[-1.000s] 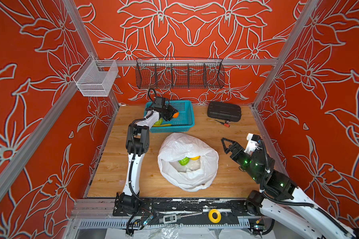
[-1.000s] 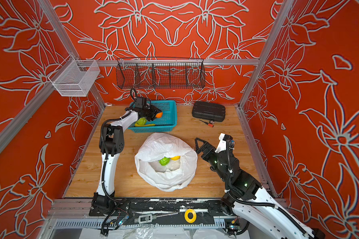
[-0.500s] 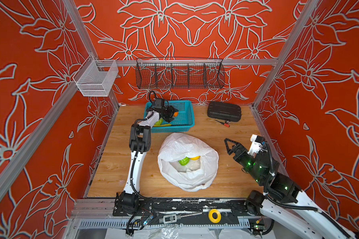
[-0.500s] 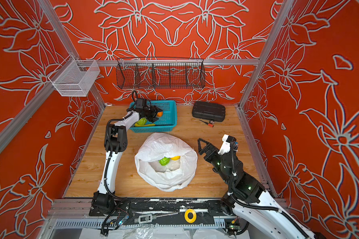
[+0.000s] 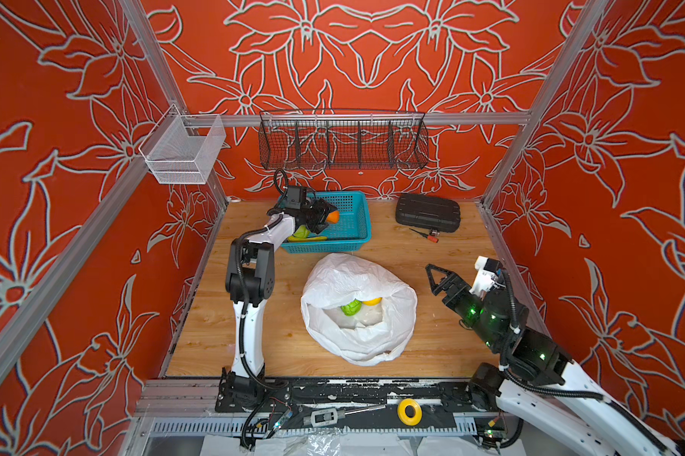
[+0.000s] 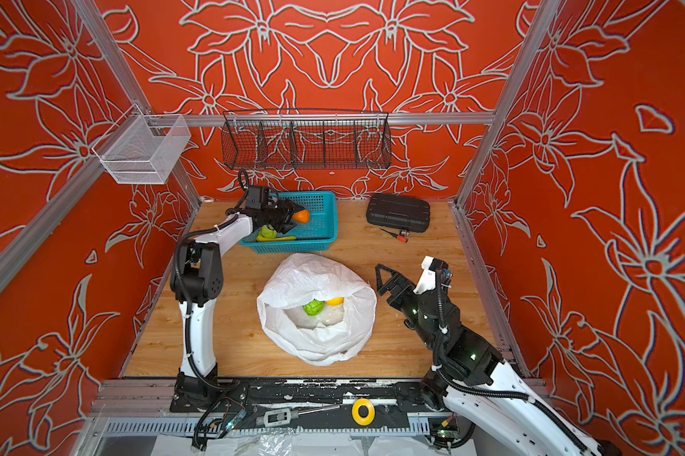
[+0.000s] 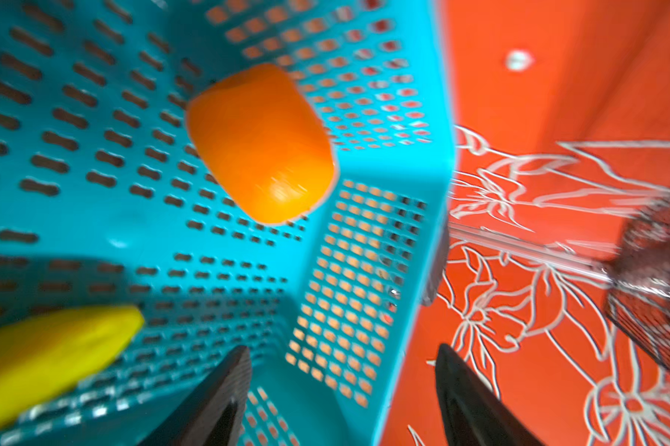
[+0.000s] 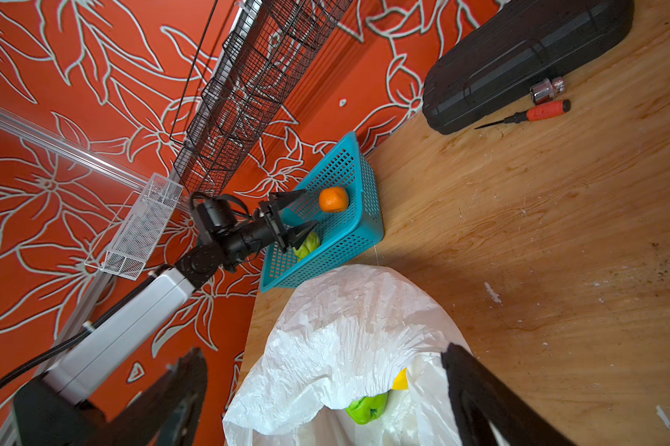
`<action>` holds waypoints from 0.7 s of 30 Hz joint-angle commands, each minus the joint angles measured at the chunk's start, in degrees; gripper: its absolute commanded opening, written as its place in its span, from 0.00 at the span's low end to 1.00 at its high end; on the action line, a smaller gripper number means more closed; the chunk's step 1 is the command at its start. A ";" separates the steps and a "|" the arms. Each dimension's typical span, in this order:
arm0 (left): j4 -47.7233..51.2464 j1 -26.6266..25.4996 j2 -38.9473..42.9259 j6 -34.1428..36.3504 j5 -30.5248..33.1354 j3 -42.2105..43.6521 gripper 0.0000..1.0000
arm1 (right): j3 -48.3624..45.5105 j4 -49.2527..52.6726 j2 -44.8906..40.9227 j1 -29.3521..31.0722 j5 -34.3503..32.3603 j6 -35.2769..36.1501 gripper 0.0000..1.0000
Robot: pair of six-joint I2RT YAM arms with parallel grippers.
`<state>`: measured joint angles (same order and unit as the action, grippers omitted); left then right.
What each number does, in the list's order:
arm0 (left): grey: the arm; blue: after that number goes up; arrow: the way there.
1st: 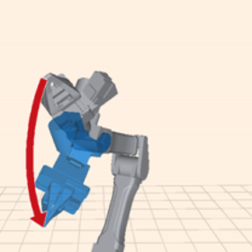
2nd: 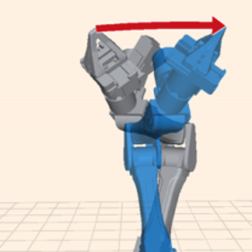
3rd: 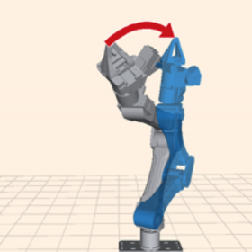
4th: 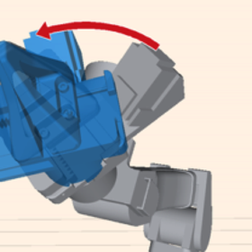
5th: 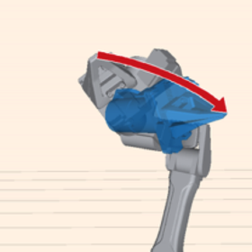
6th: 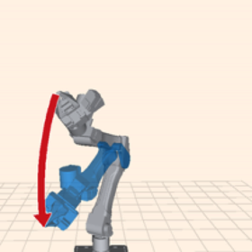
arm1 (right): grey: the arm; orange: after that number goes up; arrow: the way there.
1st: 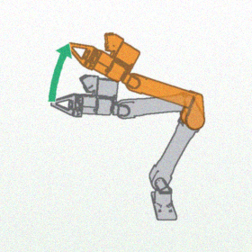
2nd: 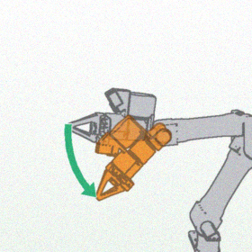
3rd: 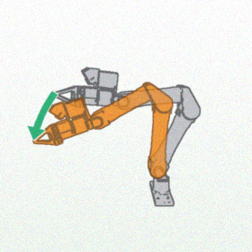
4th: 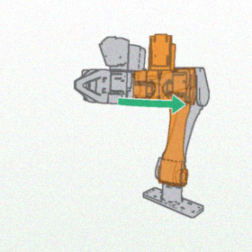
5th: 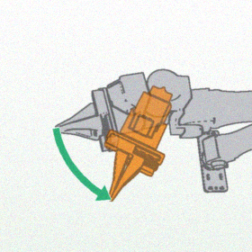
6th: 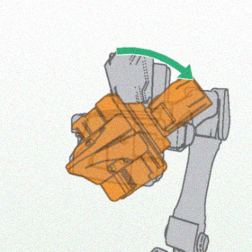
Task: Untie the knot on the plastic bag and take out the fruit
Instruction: 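Open the left gripper to drop the orange into the teal basket, then move both grippers back over the white bag opening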
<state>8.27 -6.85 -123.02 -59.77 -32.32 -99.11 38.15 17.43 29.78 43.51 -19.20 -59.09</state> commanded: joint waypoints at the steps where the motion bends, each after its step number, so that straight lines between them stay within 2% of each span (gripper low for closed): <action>1: -7.67 -0.14 8.23 -1.23 -0.99 7.16 0.73 | -0.79 -1.28 1.41 0.08 0.95 0.24 0.97; 5: -9.15 -0.76 19.98 1.57 0.57 17.08 0.71 | -0.29 -2.61 4.16 0.04 3.89 2.12 0.97; 10: -4.20 -2.55 35.61 10.22 4.52 26.61 0.70 | 1.18 -3.94 10.16 0.08 9.71 5.49 0.96; 15: 8.82 -7.67 48.06 25.59 10.10 29.61 0.70 | 3.59 -4.34 18.54 0.11 18.03 7.49 0.92; 18: 17.34 -12.21 52.87 34.88 15.32 29.59 0.70 | 3.96 -4.88 22.88 0.14 22.05 7.28 0.89; 21: 21.86 -16.73 56.82 43.80 17.87 31.65 0.70 | 3.43 -6.65 25.22 0.21 25.63 6.93 0.85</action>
<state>20.36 -20.51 -68.36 -29.50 -19.64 -69.58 40.36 12.99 53.87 43.53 0.51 -52.64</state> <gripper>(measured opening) 0.698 0.862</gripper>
